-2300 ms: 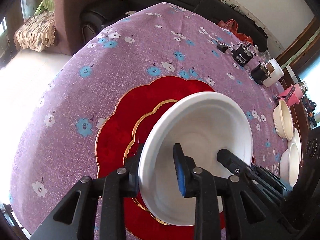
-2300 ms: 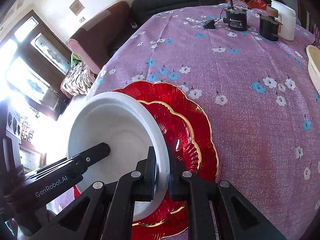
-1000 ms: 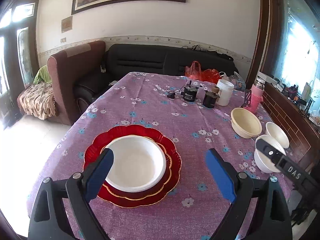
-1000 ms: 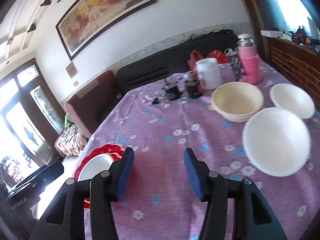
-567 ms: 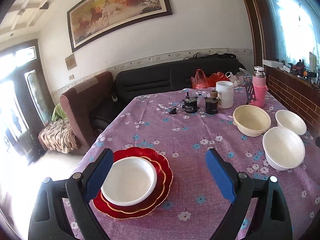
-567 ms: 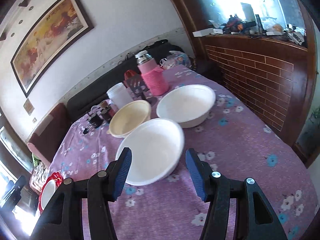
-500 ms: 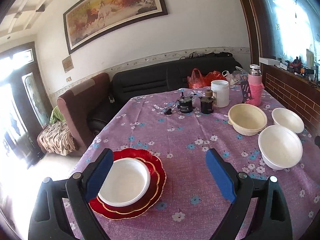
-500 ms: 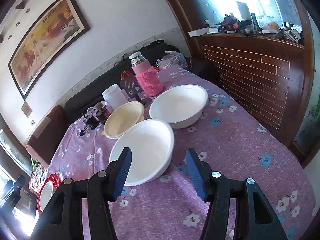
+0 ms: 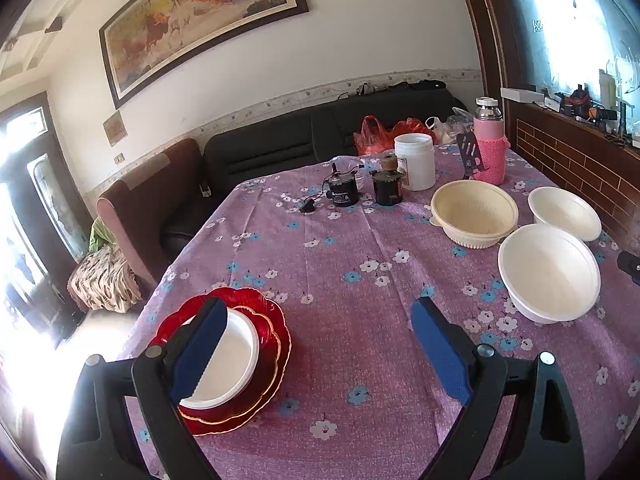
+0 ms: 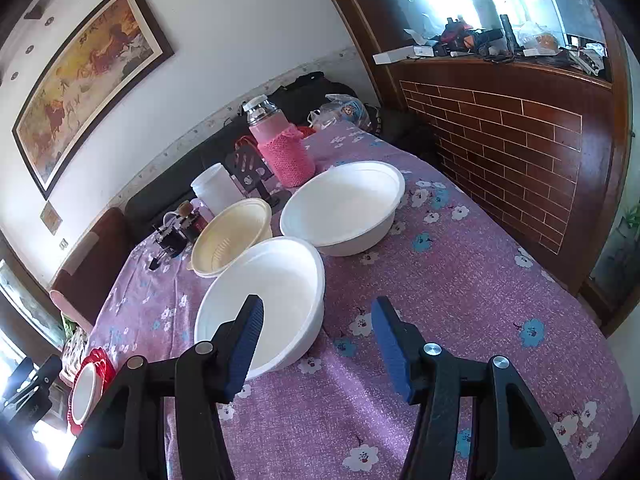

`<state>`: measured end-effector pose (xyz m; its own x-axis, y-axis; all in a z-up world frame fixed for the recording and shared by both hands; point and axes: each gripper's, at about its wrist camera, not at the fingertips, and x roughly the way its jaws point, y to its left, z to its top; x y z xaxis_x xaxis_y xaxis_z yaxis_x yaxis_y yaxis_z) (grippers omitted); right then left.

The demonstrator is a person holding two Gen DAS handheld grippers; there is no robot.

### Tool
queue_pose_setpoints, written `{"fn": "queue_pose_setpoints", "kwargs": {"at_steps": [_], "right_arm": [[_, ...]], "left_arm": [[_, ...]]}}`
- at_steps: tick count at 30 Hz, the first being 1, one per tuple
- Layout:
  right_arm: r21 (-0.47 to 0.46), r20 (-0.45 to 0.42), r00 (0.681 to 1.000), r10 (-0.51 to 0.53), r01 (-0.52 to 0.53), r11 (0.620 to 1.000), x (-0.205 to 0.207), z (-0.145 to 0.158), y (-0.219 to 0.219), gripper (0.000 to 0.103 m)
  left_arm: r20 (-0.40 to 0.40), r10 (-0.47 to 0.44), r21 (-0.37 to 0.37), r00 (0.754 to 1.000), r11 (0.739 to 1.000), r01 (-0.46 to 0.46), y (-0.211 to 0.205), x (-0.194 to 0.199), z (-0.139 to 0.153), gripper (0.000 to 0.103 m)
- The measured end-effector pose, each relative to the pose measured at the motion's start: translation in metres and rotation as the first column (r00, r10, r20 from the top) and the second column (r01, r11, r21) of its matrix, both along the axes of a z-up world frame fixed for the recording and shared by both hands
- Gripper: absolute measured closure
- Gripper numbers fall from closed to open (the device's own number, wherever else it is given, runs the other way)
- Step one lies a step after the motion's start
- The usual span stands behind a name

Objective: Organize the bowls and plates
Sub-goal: 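Grasp the large white bowl's rim with the right gripper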

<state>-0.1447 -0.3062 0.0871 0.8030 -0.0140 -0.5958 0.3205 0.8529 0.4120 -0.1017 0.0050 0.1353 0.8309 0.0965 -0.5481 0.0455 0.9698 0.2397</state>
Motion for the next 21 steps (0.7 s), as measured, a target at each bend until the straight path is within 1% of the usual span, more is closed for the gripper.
{"fn": "queue_pose_setpoints", "kwargs": {"at_steps": [5,9,12,14,15,16,17,19,21], "right_arm": [[-0.007,-0.063,0.998,-0.010,0.010,1.000,0.025,-0.011,-0.008,0.043],[0.040,-0.115,0.993,-0.002,0.006,0.999,0.054,-0.025,-0.015,0.043],[0.040,-0.155,0.988,0.018,-0.012,0.999,0.076,-0.035,-0.009,0.043],[0.018,-0.183,0.983,0.026,-0.023,1.000,0.088,-0.043,0.000,0.043],[0.020,-0.191,0.981,0.039,-0.036,0.999,0.093,-0.046,0.003,0.055],[0.030,-0.197,0.979,0.057,-0.052,0.998,0.098,-0.050,0.006,0.085],[0.037,-0.217,0.974,0.070,-0.063,0.997,0.102,-0.054,0.009,0.092],[0.044,-0.221,0.971,0.092,-0.084,0.995,0.106,-0.058,0.017,0.096],[0.036,-0.225,0.963,0.146,-0.142,0.989,0.109,-0.059,0.032,0.096]], "left_arm": [[-0.027,0.000,-0.028,1.000,1.000,-0.001,0.007,0.004,-0.005,0.010],[-0.035,0.011,-0.050,0.999,0.999,-0.012,0.016,0.003,-0.007,0.010],[-0.042,0.017,-0.070,0.999,0.997,-0.020,0.026,0.003,-0.009,0.010],[-0.051,0.021,-0.083,0.998,0.996,-0.025,0.032,0.004,-0.011,0.010],[-0.055,0.023,-0.089,0.998,0.996,-0.028,0.035,0.006,-0.012,0.010],[-0.061,0.026,-0.097,0.998,0.995,-0.031,0.039,0.007,-0.013,0.010],[-0.066,0.028,-0.105,0.997,0.994,-0.035,0.044,0.008,-0.013,0.010],[-0.074,0.036,-0.121,0.997,0.992,-0.045,0.051,0.011,-0.014,0.010],[-0.082,0.042,-0.137,0.996,0.989,-0.053,0.057,0.013,-0.014,0.010]]}}
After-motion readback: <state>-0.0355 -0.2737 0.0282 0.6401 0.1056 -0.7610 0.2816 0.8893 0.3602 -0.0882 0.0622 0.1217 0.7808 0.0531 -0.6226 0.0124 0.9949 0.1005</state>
